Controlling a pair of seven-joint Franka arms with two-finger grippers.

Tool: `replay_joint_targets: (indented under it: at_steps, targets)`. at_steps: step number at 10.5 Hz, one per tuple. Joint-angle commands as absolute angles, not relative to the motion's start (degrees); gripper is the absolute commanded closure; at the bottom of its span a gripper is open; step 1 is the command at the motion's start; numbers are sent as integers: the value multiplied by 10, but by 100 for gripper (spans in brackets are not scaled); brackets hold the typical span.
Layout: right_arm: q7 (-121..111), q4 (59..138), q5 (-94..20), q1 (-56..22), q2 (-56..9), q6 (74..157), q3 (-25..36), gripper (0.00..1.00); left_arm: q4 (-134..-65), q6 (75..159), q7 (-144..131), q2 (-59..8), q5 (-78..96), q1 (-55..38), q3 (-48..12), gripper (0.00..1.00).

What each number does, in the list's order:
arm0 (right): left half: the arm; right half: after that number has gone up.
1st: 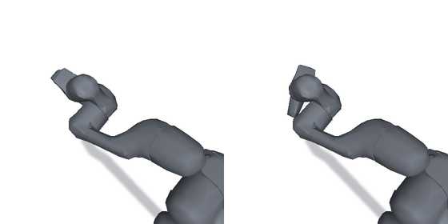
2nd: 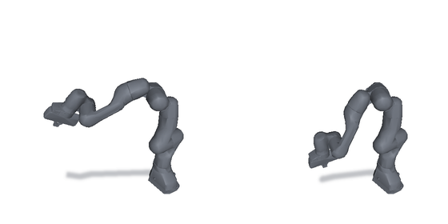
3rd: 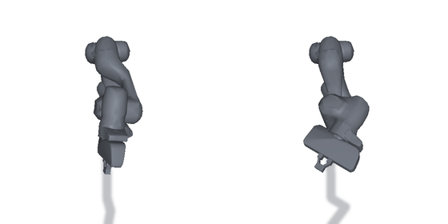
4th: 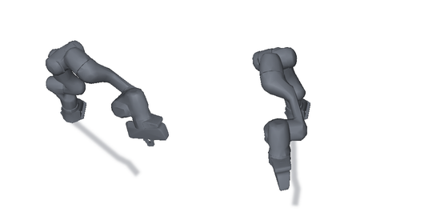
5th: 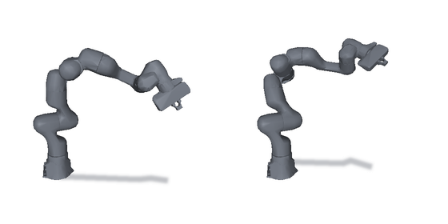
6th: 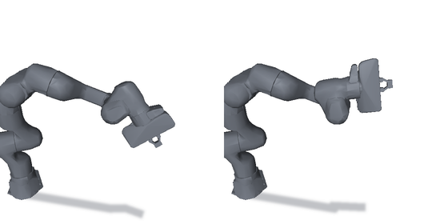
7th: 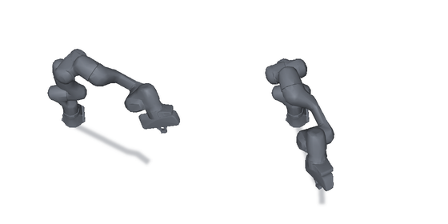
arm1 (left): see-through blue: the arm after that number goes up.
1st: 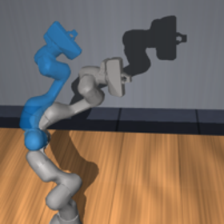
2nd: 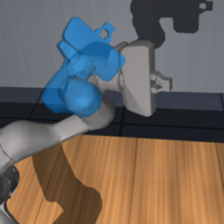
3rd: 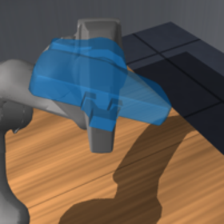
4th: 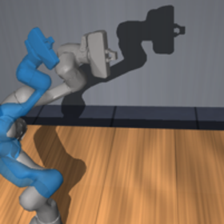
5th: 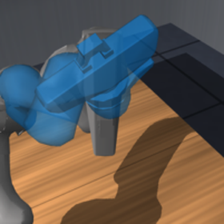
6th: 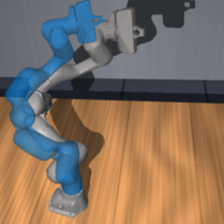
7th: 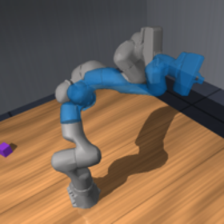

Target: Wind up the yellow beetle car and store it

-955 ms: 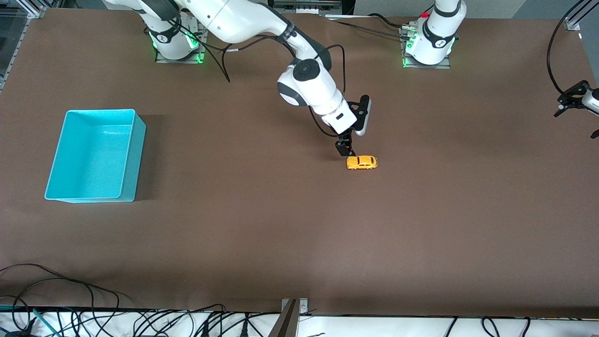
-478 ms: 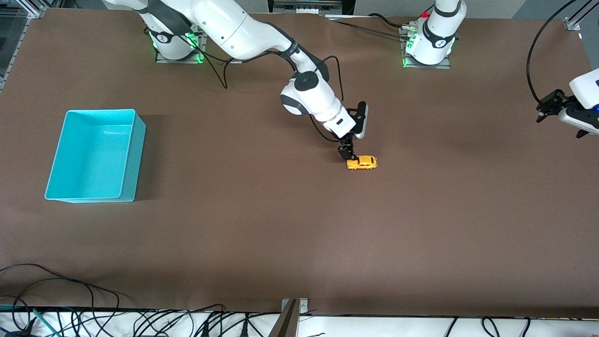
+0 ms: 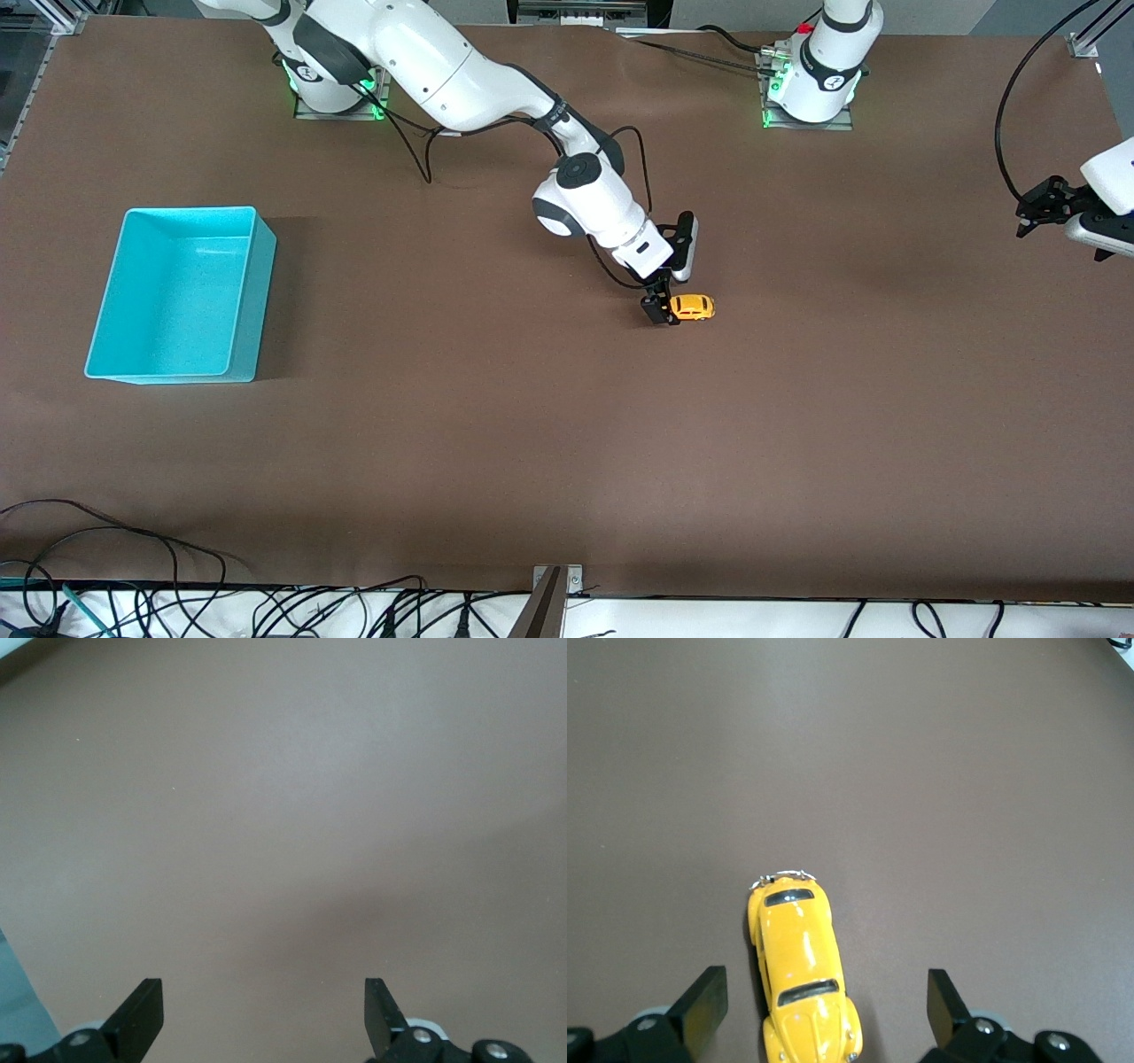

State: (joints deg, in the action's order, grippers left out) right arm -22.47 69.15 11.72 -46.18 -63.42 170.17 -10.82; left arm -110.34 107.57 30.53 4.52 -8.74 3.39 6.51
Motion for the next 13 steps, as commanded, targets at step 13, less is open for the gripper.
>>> replay_joint_targets:
  at_steps: [13]
  targets:
    - [-217,638,126,-477,-690,1728,-98,0,-969,860,71,42,15,25,1,0]
